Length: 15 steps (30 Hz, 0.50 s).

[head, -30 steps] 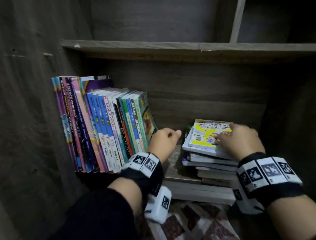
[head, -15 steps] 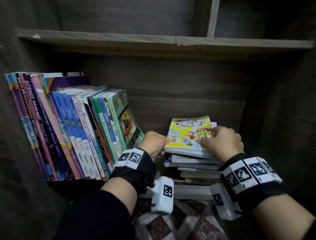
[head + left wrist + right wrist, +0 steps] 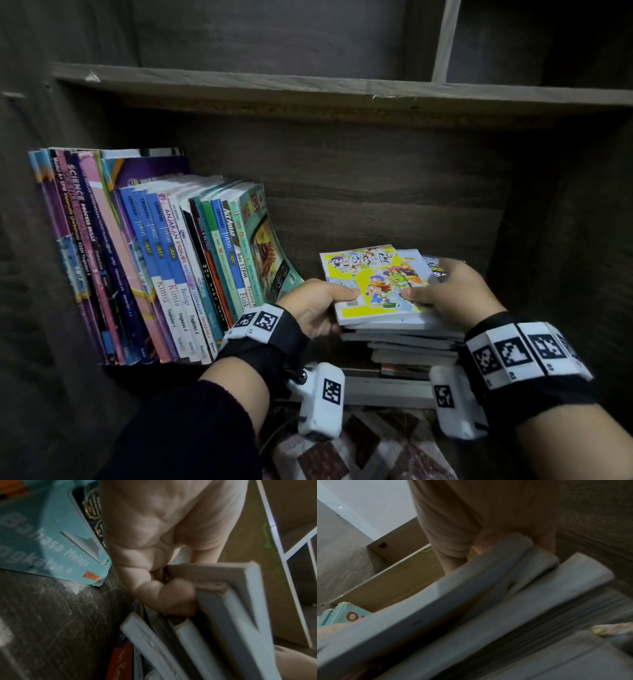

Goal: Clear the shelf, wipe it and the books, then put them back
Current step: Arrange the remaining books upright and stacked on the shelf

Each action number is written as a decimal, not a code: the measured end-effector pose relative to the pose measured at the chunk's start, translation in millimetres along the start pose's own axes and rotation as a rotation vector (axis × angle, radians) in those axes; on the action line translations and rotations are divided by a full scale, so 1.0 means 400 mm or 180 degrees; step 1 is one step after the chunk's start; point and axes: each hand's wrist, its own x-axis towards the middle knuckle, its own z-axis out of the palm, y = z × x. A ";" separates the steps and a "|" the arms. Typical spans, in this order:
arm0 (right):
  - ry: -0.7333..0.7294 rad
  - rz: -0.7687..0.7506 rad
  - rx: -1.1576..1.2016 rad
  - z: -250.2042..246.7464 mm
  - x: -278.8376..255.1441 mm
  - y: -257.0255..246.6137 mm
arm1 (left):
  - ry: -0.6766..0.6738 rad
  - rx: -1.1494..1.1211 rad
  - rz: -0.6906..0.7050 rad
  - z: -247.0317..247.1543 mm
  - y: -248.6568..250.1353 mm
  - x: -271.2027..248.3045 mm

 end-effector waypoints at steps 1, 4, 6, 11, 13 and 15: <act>0.0006 -0.0045 0.0095 0.001 0.001 0.002 | -0.0051 -0.0002 -0.0003 -0.002 0.002 -0.009; 0.0020 -0.0203 0.0558 0.017 -0.001 0.004 | -0.0139 -0.0022 0.0156 -0.012 0.011 -0.044; -0.0006 -0.0383 0.0705 0.032 -0.008 0.005 | 0.0058 0.0090 0.0519 -0.026 0.022 -0.067; 0.0159 -0.1292 0.0558 0.101 -0.048 -0.043 | 0.0902 0.0121 0.1747 -0.067 0.042 -0.111; 0.0065 -0.1525 0.0632 0.150 -0.056 -0.065 | 0.1464 0.0493 0.2166 -0.070 0.027 -0.125; -0.0374 -0.1532 0.1156 0.202 -0.068 -0.089 | 0.2192 0.0895 0.2451 -0.064 -0.003 -0.127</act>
